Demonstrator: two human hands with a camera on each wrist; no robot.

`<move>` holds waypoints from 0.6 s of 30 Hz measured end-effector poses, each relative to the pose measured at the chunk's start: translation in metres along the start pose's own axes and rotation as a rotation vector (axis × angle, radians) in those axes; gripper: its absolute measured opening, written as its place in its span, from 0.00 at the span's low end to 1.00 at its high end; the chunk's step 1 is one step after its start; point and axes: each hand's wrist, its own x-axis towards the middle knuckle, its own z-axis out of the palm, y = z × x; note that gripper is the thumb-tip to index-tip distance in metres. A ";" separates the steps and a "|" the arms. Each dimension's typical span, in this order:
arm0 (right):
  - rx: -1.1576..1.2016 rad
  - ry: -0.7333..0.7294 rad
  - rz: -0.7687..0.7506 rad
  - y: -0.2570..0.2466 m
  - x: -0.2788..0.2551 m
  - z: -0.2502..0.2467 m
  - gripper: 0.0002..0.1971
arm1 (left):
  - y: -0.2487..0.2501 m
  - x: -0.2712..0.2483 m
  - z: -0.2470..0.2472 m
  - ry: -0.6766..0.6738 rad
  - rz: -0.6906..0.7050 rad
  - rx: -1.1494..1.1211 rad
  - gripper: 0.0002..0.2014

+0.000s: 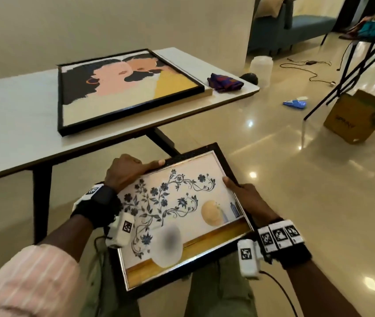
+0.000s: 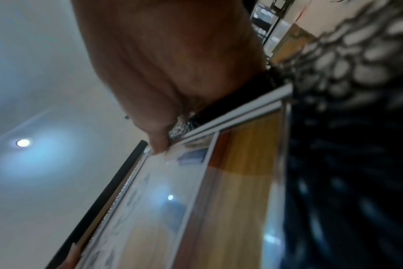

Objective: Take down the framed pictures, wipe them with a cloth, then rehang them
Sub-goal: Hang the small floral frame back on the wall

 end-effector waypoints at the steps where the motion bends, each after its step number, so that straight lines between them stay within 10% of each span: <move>1: 0.017 0.028 -0.019 0.003 -0.004 0.004 0.28 | -0.003 -0.009 -0.003 0.023 0.002 0.048 0.41; 6: 0.020 0.138 -0.021 0.003 0.018 0.022 0.33 | -0.037 -0.042 -0.005 0.180 -0.164 0.266 0.51; 9: 0.034 0.211 0.040 0.012 0.044 0.029 0.44 | -0.079 -0.055 0.011 0.123 -0.372 -0.017 0.58; 12: -0.015 0.273 0.110 0.018 0.070 0.040 0.44 | -0.110 -0.057 0.036 -0.027 -0.444 -0.398 0.44; 18: -0.114 0.152 0.220 0.032 0.166 0.075 0.50 | -0.164 -0.018 0.097 -0.027 -0.656 -0.477 0.42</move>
